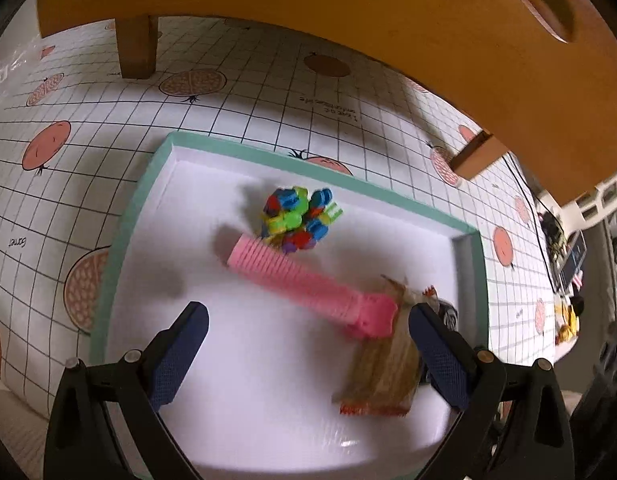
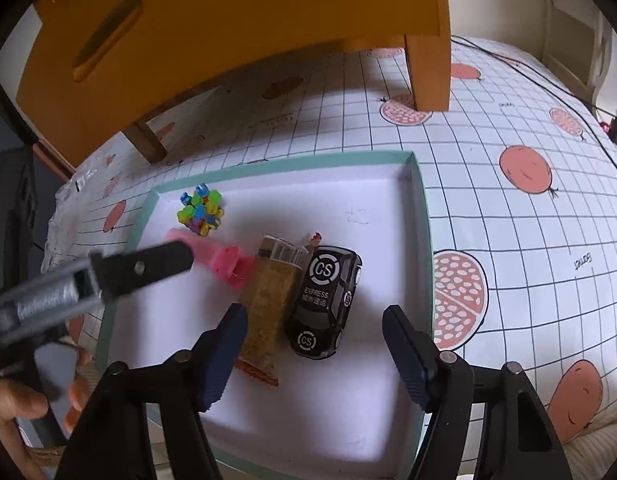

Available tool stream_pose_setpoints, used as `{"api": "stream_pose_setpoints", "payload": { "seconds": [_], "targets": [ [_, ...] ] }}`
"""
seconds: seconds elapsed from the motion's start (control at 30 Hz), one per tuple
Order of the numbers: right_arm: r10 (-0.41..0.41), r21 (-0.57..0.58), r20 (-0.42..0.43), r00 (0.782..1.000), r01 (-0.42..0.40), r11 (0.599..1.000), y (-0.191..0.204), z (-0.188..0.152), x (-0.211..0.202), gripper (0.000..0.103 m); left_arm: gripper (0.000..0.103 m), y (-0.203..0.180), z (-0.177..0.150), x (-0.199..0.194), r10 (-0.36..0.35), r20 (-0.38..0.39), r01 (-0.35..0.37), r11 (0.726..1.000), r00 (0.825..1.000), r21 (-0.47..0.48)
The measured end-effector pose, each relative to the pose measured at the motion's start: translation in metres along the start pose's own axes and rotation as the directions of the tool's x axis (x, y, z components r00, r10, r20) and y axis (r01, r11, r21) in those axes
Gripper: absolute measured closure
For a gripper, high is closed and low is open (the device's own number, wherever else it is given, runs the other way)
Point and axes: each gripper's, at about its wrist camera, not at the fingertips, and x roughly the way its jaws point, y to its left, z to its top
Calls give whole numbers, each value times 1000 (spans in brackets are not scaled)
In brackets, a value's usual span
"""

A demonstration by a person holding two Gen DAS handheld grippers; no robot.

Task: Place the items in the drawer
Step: 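Position the left tool around the pink hair curler while the right tool moves over the black toy car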

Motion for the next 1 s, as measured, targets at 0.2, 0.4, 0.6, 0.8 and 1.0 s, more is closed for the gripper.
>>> {"api": "stream_pose_setpoints", "payload": {
  "seconds": [0.2, 0.4, 0.6, 0.8, 1.0],
  "targets": [
    [7, 22, -6, 1000, -6, 1000, -4, 0, 3, 30, 3, -2, 15, 20, 81, -50, -84, 995, 995, -46],
    [11, 28, -17, 1000, -11, 1000, -5, 1, 7, 31, 5, -7, 18, 34, 134, -104, -138, 990, 985, -36],
    [10, 32, -20, 1000, -10, 999, -6, 0, 9, 31, 9, -9, 14, 30, 146, -114, -146, 989, 983, 13],
    [5, 37, -19, 1000, -4, 999, -7, 0, 10, 31, 12, -11, 9, 26, 140, -157, -131, 989, 978, 63],
    [0, 42, -17, 1000, 0, 999, -7, -1, 9, 30, 12, -1, 3, 25, 101, -207, -103, 995, 973, 4]
  ]
}}
